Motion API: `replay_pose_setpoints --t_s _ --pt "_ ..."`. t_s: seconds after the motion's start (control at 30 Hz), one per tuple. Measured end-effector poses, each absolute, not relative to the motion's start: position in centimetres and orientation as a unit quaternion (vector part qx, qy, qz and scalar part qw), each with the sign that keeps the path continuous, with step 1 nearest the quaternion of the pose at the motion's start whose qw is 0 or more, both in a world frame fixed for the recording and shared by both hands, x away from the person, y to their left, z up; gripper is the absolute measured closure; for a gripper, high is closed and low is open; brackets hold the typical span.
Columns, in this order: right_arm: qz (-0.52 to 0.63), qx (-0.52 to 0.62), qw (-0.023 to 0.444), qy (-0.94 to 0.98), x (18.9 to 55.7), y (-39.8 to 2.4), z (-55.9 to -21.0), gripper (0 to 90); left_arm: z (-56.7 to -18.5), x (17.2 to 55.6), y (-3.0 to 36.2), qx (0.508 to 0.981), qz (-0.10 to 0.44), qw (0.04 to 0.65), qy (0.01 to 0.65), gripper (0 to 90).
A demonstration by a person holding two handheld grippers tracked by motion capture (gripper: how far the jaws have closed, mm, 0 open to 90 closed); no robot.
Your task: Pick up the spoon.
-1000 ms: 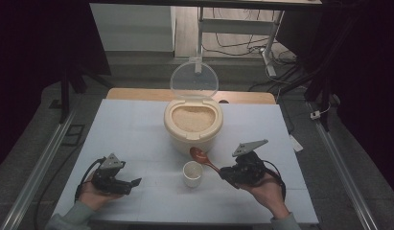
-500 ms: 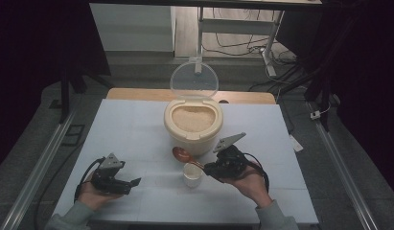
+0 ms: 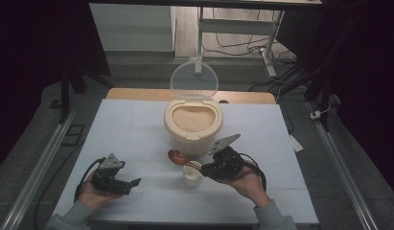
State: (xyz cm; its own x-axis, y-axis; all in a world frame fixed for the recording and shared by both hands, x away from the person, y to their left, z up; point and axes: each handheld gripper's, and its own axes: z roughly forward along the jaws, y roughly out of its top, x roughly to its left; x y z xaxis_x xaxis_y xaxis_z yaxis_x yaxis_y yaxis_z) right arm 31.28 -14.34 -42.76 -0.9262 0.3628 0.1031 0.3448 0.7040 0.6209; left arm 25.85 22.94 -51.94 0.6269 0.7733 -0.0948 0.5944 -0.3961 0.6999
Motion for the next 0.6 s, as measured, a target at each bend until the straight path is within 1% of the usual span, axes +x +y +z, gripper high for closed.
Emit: replay_pose_setpoints --t_s 0.17,0.43,0.6 --pt "0.334 0.186 0.016 0.924 31.3 -14.3 -42.7 80.0 -51.3 25.8 22.6 0.825 0.126 0.369 0.408 9.6" --pt "0.333 0.184 0.015 0.925 31.3 -14.4 -42.8 80.0 -49.2 25.5 21.2 0.833 0.133 0.386 0.374 10.3" --pt "0.333 0.182 0.015 0.925 31.2 -14.2 -42.8 80.0 -46.8 25.4 19.8 0.838 0.145 0.402 0.34 11.7"
